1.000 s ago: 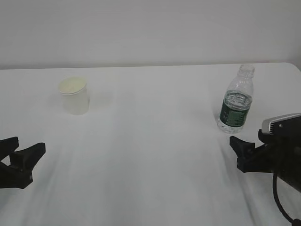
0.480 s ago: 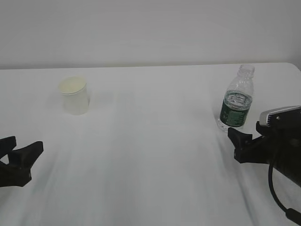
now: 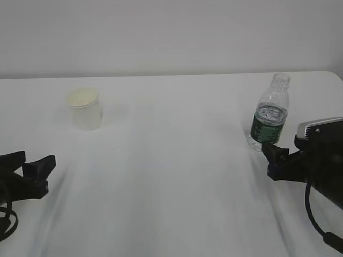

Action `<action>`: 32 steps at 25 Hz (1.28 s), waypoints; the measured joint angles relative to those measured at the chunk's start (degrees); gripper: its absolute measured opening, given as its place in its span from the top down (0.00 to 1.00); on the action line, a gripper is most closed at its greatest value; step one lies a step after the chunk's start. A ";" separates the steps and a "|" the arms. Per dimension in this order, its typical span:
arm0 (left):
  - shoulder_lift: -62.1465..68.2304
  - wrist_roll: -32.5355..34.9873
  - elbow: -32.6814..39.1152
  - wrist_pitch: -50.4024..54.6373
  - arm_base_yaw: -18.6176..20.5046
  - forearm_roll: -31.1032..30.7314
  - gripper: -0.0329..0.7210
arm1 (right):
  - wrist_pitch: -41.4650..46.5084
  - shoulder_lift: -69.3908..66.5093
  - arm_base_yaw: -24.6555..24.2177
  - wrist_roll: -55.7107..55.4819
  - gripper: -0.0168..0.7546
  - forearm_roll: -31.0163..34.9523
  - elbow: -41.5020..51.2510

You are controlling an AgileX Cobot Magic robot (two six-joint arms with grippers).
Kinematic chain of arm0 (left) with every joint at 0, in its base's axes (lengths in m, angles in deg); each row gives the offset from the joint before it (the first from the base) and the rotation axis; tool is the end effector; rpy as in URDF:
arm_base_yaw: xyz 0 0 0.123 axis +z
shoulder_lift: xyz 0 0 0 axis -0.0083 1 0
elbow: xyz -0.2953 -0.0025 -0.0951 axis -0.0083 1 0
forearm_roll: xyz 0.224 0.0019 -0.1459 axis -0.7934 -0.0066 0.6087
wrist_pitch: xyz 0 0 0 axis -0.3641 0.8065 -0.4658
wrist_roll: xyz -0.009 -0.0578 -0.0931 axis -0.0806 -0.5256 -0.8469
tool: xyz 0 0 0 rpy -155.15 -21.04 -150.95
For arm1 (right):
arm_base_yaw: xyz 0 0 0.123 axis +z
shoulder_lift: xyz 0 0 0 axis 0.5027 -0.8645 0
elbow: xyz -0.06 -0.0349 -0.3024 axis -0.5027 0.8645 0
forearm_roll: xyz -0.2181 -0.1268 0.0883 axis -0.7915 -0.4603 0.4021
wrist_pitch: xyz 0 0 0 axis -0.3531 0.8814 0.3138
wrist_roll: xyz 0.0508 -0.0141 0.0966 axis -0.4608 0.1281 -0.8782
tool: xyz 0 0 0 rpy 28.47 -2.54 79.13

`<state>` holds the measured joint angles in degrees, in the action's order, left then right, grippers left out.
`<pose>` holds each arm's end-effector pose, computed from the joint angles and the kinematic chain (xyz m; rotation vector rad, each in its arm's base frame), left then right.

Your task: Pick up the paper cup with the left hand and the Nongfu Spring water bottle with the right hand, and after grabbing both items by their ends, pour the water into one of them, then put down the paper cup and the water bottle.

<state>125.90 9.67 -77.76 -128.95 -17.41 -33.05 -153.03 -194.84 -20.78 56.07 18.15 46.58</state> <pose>0.2311 -0.0651 0.1159 0.1667 1.9198 -0.2144 0.2870 0.0508 0.0971 -0.2190 1.8980 0.1096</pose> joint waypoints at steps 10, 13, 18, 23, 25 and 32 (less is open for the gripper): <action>6.07 0.87 -5.78 0.00 0.00 0.00 0.31 | 0.00 0.00 0.00 0.74 0.19 0.20 -1.18; 6.30 0.98 -6.74 0.00 0.00 -0.11 0.31 | 0.00 0.00 0.00 0.96 0.19 0.42 -1.22; 6.76 2.30 -6.99 -0.10 0.00 -0.11 0.31 | 0.00 -0.10 0.00 0.98 0.19 0.67 -1.98; 6.80 2.60 -6.99 -0.10 0.00 -0.11 0.31 | 0.00 -0.07 0.00 1.08 0.19 1.00 -3.21; 6.80 2.60 -6.99 -0.10 0.00 -0.11 0.31 | 0.00 -0.07 0.00 1.08 0.19 1.09 -3.46; 6.80 2.60 -6.99 -0.10 0.00 -0.11 0.31 | 0.00 -0.07 0.00 1.08 0.19 1.22 -4.87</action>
<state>132.70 12.28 -84.75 -129.05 -17.41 -33.15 -153.03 -194.91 -20.78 57.15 19.37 41.71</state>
